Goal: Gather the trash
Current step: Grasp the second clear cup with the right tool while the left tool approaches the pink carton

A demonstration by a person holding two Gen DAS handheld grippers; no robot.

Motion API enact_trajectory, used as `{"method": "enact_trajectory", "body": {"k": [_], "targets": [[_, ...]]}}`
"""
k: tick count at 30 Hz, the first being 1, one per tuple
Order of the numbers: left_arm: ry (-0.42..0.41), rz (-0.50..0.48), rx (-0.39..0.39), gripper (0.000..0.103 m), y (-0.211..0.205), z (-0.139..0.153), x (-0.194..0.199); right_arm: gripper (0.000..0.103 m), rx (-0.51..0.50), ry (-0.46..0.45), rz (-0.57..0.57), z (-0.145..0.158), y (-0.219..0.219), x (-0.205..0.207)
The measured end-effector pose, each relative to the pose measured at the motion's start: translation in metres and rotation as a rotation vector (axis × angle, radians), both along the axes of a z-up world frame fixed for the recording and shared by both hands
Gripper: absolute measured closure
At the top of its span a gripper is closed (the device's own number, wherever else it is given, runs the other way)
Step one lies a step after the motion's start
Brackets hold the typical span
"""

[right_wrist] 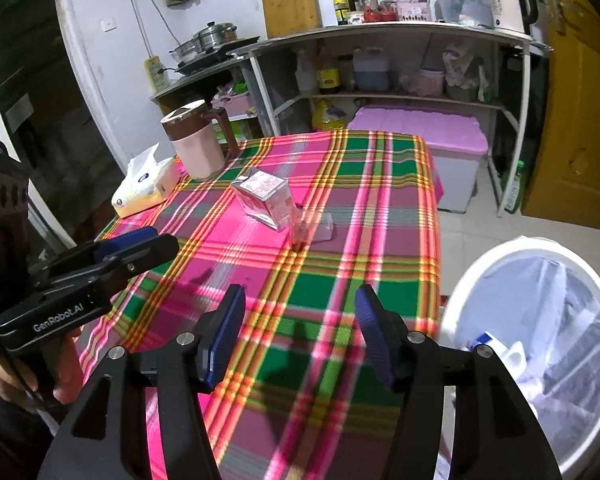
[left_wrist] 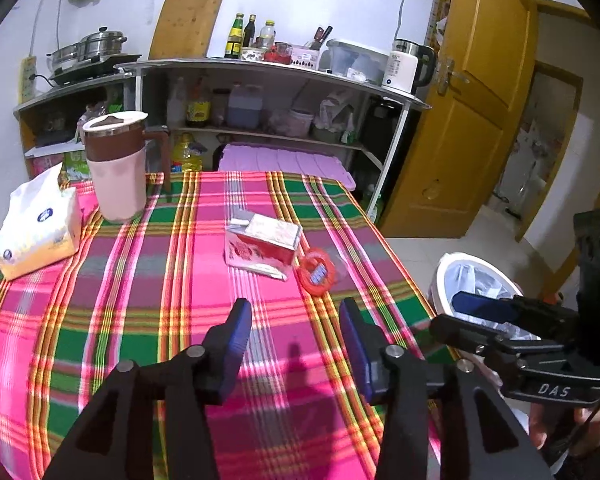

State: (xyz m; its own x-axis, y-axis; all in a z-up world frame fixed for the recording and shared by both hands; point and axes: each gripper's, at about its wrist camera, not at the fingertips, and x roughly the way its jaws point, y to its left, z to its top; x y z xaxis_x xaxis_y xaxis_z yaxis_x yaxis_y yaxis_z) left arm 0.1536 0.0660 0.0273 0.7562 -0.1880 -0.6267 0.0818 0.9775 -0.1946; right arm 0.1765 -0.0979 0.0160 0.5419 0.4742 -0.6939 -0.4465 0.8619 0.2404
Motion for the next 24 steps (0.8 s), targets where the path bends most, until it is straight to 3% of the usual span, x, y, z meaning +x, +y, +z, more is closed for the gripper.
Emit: {"method": "enact_trajectory", "body": {"k": [8, 24], "targets": [[-0.004, 0.001, -0.006, 0.049, 0.018, -0.002, 0.027, 0.044, 0.004, 0.044, 0.0, -0.017, 0.02, 0.039], [0.01, 0.005, -0.043, 0.048, 0.042, -0.015, 0.056, 0.044, -0.032, 0.093, -0.008, -0.05, 0.049, 0.099]]}}
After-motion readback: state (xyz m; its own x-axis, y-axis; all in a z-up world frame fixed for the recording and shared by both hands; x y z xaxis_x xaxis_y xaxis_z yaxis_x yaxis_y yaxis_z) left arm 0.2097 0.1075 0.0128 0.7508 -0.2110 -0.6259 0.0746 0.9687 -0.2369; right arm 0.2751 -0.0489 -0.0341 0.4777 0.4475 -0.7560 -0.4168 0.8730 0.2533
